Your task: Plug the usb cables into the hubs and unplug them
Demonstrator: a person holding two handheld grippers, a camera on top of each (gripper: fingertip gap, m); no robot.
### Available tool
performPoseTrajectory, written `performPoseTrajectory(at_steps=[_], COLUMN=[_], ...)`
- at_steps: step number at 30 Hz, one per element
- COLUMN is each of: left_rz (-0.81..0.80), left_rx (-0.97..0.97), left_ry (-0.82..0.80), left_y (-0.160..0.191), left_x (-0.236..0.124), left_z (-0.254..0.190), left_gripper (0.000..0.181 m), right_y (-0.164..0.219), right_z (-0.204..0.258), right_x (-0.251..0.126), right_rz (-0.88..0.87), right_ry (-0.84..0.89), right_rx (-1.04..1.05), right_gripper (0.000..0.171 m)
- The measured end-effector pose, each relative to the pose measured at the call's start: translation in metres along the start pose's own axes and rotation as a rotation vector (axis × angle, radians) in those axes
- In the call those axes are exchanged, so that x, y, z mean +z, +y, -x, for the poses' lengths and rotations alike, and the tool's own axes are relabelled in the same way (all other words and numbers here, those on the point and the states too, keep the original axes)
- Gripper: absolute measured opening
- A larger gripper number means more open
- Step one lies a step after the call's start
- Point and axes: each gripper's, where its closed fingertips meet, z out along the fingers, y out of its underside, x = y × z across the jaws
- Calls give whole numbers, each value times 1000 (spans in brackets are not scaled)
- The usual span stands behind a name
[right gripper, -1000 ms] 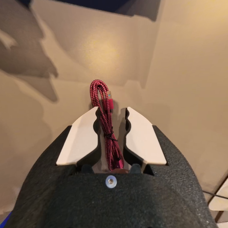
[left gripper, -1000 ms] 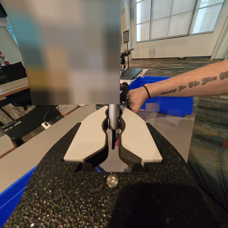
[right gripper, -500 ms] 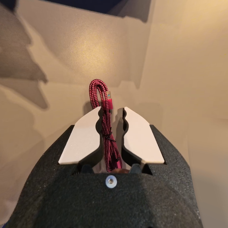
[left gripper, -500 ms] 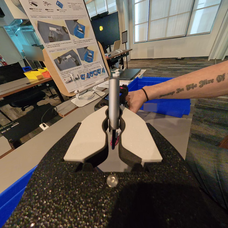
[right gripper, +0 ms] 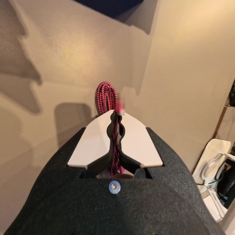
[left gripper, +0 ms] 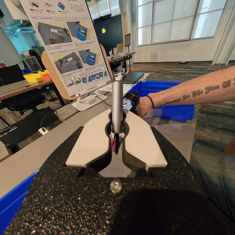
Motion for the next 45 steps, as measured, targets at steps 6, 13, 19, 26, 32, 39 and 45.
performPoseTrajectory(at_steps=[6, 13, 19, 26, 32, 39, 45], left_rz=[4, 0, 3, 12, 11, 14, 11], left_rx=[-1, -7, -13, -10, -16, -19, -22], left_ry=[1, -9, -18, -21, -21, -22, -21], left_y=[1, 1, 2, 3, 3, 4, 4], left_x=[2, 4, 3, 3, 3, 3, 3], left_z=[-1, 0, 2, 2, 3, 4, 4], left_gripper=[12, 12, 12, 12, 12, 12, 12], right_y=[-1, 4, 4, 3, 5, -7, -11], right_z=[0, 8, 9, -2, -22, -4, 1], right_x=[-1, 5, 5, -4, -6, 10, 11], right_rz=[14, 52, 43, -31, -41, 35, 71], right_ry=[82, 69, 10, -181, -207, -267, -284], right_rx=[-117, -222, -148, 162, 260, 171, 138], right_gripper=[1, 1, 2, 32, 26, 26, 33])
